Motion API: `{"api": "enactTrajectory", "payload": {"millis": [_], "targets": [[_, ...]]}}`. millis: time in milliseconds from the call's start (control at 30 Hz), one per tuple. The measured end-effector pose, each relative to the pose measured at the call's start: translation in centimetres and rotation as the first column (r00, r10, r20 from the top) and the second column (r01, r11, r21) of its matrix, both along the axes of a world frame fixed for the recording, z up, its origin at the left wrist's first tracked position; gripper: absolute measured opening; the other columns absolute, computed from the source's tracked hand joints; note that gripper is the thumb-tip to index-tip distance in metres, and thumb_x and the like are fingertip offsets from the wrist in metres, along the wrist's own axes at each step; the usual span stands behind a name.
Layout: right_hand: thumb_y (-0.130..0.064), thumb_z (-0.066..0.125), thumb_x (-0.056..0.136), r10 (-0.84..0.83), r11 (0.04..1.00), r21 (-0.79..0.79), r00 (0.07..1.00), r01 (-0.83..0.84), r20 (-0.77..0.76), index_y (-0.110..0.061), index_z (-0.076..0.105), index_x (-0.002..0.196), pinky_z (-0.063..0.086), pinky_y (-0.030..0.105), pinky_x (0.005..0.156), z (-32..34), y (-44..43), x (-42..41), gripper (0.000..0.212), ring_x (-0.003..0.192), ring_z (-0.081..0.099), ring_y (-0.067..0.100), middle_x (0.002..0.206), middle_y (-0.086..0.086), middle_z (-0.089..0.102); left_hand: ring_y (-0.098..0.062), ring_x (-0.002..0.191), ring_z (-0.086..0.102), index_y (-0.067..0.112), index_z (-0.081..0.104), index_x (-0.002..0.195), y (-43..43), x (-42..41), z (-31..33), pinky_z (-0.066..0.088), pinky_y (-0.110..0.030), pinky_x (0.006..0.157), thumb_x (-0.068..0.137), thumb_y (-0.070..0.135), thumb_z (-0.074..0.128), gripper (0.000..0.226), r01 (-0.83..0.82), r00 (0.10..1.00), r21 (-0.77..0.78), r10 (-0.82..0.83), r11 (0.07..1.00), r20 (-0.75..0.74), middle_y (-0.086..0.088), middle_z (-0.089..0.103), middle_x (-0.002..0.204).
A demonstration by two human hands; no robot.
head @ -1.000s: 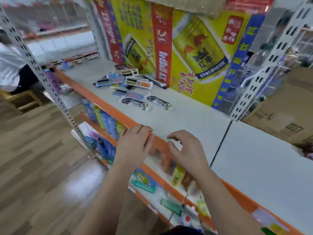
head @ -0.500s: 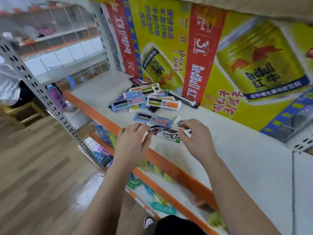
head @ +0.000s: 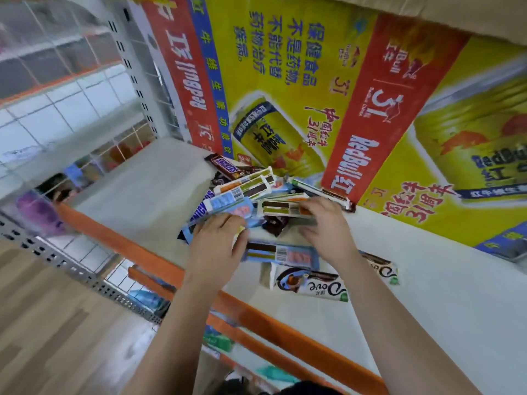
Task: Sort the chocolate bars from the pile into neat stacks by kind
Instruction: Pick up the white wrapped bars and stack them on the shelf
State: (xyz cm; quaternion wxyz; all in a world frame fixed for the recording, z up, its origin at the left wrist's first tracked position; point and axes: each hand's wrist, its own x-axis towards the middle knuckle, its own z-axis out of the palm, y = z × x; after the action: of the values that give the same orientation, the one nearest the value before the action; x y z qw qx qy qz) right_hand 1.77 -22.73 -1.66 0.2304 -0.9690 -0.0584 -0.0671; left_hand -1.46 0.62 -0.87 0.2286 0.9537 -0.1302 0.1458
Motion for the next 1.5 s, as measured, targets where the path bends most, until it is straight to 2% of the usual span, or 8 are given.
{"api": "enactTrajectory", "payload": {"millis": [167,333,500,800,1033,1133,1333,1500], "targets": [[-0.015,0.072,0.078,-0.112,0.993,-0.032,0.991,0.115,0.079,-0.014,0.063,0.115,0.041,0.036,0.091,-0.2,1.0,0.2,0.038,0.106,0.054,0.031,0.113,0.006,0.062,-0.024,0.084,0.063,0.020,0.067,0.098,1.8,4.3,-0.3,0.049,-0.037,0.075,0.091,0.034,0.044,0.028,0.144,0.988,-0.001,-0.144,0.990,0.050,0.001,0.066,0.094],[-0.016,0.055,0.094,-0.321,0.923,0.236,0.946,0.303,0.038,-0.012,0.066,0.110,0.049,0.032,0.073,1.4,2.2,-1.2,0.020,0.083,0.065,0.026,0.096,0.007,0.071,-0.023,0.083,0.060,0.014,0.067,0.098,2.1,6.7,0.1,0.050,-0.035,0.075,0.089,0.027,0.054,0.021,0.276,0.958,-0.004,-0.275,0.961,0.078,-0.003,0.065,0.095],[-0.017,0.055,0.095,-0.416,0.797,0.454,0.907,0.399,-0.066,-0.013,0.068,0.102,0.039,0.005,0.053,2.4,2.2,-3.1,0.016,0.066,0.060,0.009,0.085,0.002,0.067,-0.025,0.088,0.062,0.011,0.068,0.106,0.3,7.9,0.4,0.050,-0.036,0.078,0.090,0.020,0.059,0.020,0.379,0.925,-0.004,-0.379,0.926,-0.014,-0.005,0.068,0.098],[-0.013,0.058,0.092,-0.510,0.509,0.709,0.835,0.487,-0.208,-0.012,0.066,0.101,0.057,0.037,0.059,2.1,0.9,-5.9,0.011,0.055,0.066,0.023,0.084,0.000,0.064,-0.024,0.107,0.051,0.020,0.057,0.123,-2.9,9.8,0.1,0.042,-0.036,0.087,0.081,0.052,0.063,0.054,0.315,0.948,0.220,-0.293,0.923,-0.126,-0.003,0.059,0.115],[-0.006,0.077,0.075,-0.574,0.368,0.810,0.797,0.456,-0.188,-0.013,0.061,0.095,0.047,0.023,0.046,2.7,-0.1,-7.0,0.026,0.047,0.059,0.015,0.076,0.006,0.066,-0.022,0.063,0.053,0.015,0.067,0.086,-3.2,10.1,1.0,0.034,-0.030,0.053,0.095,0.039,0.047,0.032,0.305,0.951,0.248,-0.309,0.919,-0.023,-0.005,0.064,0.073],[-0.006,0.075,0.077,-0.552,0.333,0.860,0.819,0.386,-0.154,-0.009,0.063,0.086,0.048,0.025,0.050,2.9,-0.1,-7.4,0.016,0.050,0.057,0.013,0.063,-0.002,0.064,-0.023,0.052,0.047,0.012,0.058,0.074,-2.7,10.1,0.8,0.024,-0.030,0.045,0.098,0.034,0.041,0.037,0.313,0.949,0.091,-0.309,0.945,-0.058,-0.002,0.054,0.058],[-0.022,0.067,0.086,-0.490,0.154,0.934,0.846,0.323,-0.212,-0.002,0.062,0.083,0.047,0.037,0.060,2.7,0.9,-7.3,0.021,0.064,0.058,0.024,0.073,0.012,0.063,-0.002,0.070,0.053,0.018,0.057,0.093,-2.1,8.6,2.6,0.043,-0.023,0.061,0.098,0.027,0.045,0.016,0.248,0.903,-0.446,-0.372,0.860,-0.214,0.011,0.058,0.075],[-0.031,0.050,0.097,-0.454,0.212,0.904,0.856,0.372,-0.246,-0.022,0.039,0.072,0.052,0.045,0.070,2.6,1.5,-7.2,0.029,0.080,0.051,0.028,0.081,0.015,0.048,0.002,0.079,0.063,0.019,0.058,0.104,-3.1,7.6,3.3,0.046,-0.014,0.066,0.094,0.015,0.054,0.011,0.021,0.723,-0.833,-0.584,0.553,-0.369,0.006,0.067,0.092]]}}
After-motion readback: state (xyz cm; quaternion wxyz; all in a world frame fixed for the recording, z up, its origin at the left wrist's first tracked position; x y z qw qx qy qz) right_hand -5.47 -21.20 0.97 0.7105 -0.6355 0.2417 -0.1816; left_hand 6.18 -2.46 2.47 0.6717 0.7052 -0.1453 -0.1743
